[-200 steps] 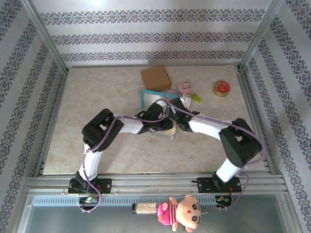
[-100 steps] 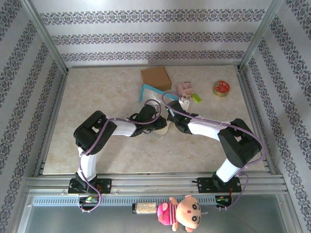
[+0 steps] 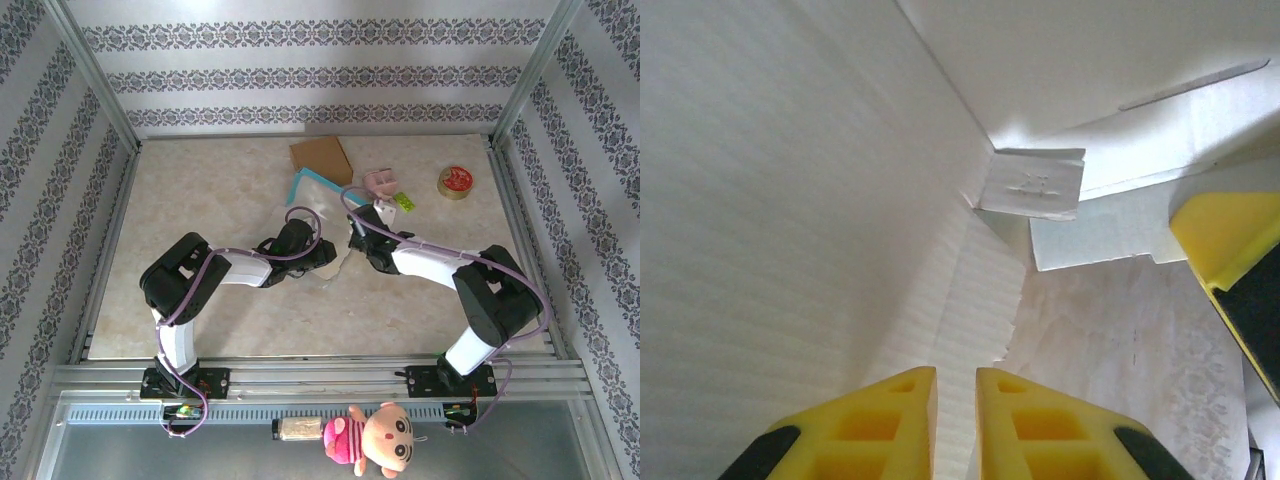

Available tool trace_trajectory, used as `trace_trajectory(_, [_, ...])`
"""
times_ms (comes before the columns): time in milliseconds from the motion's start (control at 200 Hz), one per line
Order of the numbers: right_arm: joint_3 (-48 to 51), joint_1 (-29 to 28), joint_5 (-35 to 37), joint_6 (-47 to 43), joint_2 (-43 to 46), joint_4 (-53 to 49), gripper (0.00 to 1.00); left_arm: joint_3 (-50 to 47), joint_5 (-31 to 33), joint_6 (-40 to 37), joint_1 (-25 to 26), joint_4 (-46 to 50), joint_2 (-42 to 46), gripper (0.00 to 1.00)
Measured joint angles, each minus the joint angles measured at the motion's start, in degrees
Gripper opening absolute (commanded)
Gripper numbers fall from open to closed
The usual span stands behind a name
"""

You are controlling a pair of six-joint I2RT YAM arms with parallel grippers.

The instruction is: Fold the paper box

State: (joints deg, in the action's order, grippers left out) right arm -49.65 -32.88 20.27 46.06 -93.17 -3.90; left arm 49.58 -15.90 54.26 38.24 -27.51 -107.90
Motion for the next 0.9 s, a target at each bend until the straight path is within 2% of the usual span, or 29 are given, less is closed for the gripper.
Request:
trace_trajectory(95, [-0.4,1.0,-1.3,-1.0,0.5,-1.3,0.08,-0.4,0.1,-0.3,-0.1,0.0,1.0,0.15])
trace_trajectory(365, [-3.5,1.3,-4.8,-2.8,0.5,-5.6,0.09,0.1,-2.8,-3.5,-0.1,2.4,2.1,0.0])
trace_trajectory(660, [-7.3,1.2,-6.4,-2.0,-1.4,-9.9,0.09,1.2,-6.4,-3.4,-0.4,2.1,-3.2,0.0])
trace_trajectory(899, [-9.9,1.3,-6.4,4.6,-2.6,-11.7,0.1,3.0,-9.6,-1.0,-0.5,-3.0,-6.6,0.0])
